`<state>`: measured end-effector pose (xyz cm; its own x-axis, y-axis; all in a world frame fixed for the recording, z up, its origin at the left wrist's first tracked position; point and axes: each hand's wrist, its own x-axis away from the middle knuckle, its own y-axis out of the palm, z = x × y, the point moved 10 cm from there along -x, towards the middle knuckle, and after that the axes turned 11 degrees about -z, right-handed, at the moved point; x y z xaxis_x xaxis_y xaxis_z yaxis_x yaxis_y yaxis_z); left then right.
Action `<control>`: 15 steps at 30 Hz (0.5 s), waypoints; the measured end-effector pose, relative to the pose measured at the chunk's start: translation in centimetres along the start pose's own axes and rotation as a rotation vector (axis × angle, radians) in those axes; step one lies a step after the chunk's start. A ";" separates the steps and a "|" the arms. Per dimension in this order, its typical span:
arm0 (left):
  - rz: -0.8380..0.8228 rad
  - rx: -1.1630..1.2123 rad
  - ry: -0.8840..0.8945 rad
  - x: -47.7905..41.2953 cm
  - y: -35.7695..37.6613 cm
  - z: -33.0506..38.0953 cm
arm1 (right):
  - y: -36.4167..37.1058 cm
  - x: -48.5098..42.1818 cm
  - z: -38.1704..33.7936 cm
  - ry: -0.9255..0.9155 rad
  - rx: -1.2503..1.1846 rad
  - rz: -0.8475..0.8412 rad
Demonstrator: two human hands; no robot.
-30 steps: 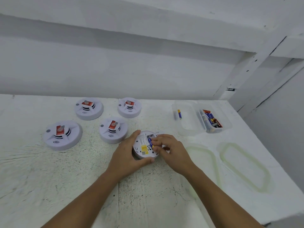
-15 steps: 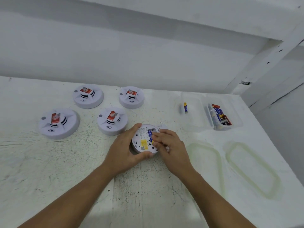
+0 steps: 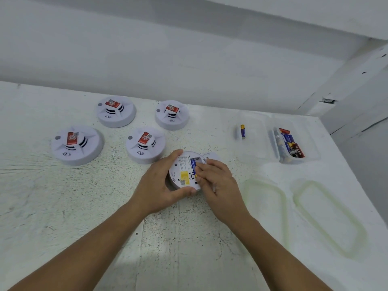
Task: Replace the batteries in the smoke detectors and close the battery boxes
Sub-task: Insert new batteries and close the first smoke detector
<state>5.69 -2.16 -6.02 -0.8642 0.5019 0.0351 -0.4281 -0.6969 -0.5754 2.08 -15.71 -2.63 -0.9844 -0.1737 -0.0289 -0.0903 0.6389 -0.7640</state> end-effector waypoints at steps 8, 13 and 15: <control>0.004 -0.019 -0.041 0.2 -0.1 0.1 | -0.2 -0.6 -0.8 0.011 0.076 -0.105; 0.010 -0.002 -0.036 0.4 0.0 0.3 | -2.0 -2.2 -0.1 0.157 -0.113 -0.321; 0.010 -0.009 -0.034 0.4 0.0 0.3 | -3.9 -2.7 0.3 0.193 -0.258 -0.342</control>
<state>5.24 -2.09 -5.77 -0.8768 0.4775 0.0569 -0.4174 -0.6969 -0.5831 5.17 -17.95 0.23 -0.8996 -0.2799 0.3353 -0.4249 0.7390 -0.5228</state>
